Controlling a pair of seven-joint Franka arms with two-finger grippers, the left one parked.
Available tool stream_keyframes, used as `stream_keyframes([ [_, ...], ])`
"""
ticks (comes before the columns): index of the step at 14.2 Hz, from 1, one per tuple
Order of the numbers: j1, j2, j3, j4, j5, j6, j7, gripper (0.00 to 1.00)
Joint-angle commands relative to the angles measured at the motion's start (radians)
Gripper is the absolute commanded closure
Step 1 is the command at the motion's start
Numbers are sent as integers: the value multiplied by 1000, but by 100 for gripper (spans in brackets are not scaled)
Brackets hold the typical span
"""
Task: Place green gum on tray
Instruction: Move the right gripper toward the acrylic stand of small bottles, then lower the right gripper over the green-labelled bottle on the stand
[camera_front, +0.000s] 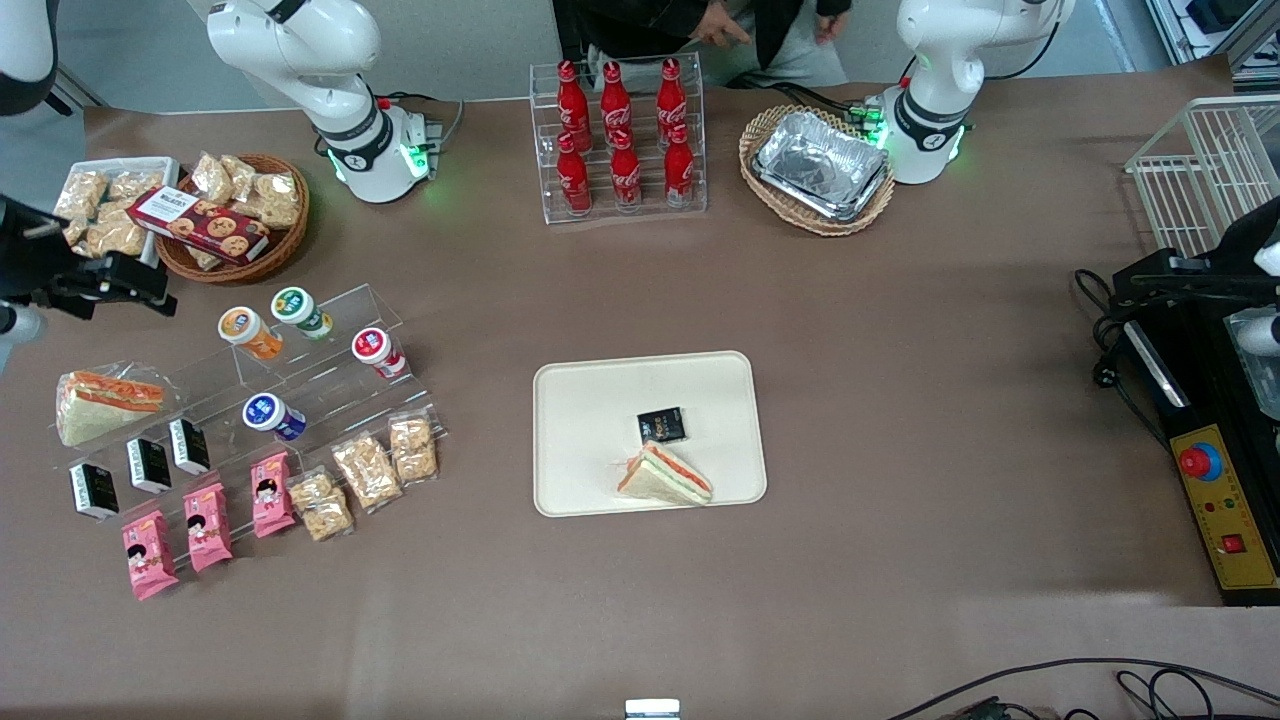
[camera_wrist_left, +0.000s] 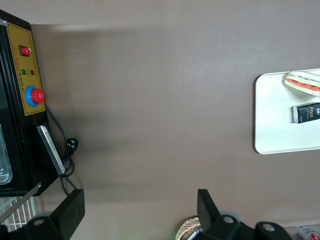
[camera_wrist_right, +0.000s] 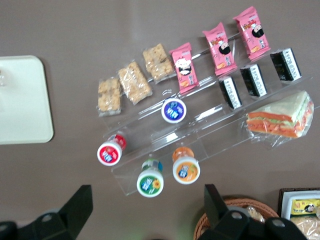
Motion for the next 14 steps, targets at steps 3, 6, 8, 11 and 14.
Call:
stream_keyframes([
  [3,43,-383,6,-400,10,32,2,1],
  [6,42,-526,12,-527,11,31,-6,0],
  [8,42,-521,12,-527,11,27,-7,0],
  [11,42,-488,12,-530,13,49,-6,0],
  [14,42,-405,12,-553,14,122,-10,0],
])
